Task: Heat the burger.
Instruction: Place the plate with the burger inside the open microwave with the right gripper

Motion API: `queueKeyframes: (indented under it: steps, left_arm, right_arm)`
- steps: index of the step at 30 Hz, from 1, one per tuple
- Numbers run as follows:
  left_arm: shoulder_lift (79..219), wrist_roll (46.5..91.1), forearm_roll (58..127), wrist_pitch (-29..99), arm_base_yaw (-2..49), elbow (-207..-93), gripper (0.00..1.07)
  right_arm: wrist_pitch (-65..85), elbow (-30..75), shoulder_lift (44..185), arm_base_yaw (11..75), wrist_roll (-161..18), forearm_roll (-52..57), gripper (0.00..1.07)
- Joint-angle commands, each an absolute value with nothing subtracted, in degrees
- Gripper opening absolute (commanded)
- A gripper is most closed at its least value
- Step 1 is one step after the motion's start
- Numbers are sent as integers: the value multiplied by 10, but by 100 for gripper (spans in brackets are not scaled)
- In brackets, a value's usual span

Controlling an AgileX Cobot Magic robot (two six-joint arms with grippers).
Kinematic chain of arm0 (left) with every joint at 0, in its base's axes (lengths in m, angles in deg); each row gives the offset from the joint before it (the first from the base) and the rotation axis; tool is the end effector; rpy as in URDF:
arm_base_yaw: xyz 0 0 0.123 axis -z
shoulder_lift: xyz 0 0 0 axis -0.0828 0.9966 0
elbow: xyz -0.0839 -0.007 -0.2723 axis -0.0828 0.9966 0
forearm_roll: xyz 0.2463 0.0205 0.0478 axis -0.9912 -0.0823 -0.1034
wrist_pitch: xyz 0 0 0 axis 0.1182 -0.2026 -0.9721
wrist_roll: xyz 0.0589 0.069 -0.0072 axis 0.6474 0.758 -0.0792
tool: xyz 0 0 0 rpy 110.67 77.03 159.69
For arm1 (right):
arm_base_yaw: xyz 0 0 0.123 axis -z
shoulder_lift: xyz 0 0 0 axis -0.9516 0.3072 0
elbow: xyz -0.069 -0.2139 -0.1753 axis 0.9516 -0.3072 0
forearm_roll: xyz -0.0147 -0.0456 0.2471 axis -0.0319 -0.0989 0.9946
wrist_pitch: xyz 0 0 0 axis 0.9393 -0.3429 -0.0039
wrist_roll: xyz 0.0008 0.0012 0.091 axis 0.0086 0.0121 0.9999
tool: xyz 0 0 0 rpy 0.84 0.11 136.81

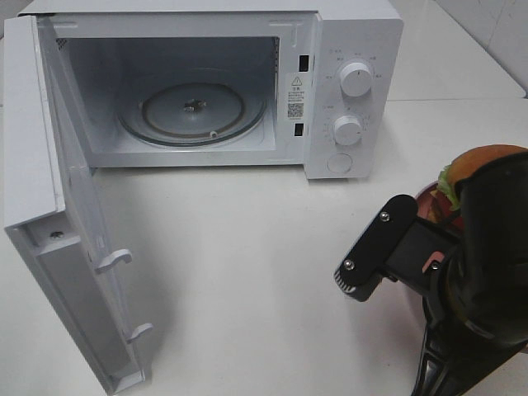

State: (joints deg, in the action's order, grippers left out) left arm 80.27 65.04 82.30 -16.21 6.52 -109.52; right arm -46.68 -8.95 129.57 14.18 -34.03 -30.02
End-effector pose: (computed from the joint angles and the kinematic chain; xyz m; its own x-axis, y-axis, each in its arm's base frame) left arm -0.0095 -0.0060 0.2814 -0.4546 -0.0229 -0.8904 0.0761 0.9950 -0.0644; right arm 0.1422 0.1535 0.1723 -0.6827 -0.7275 -0.0681 -0.6406 0.6408 -0.4231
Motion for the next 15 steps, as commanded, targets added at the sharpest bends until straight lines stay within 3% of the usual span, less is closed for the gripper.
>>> queueKeyframes:
  steps: [1,15]
  left_arm:
    - [794,650,825,-154,64,-1094,98]
    - [794,650,825,-154,64,-1094,98]
  right_arm:
    - [-486,-88,1291,129,-356,-327,0]
    - [-437,-88,1291,64,-447,-329,0]
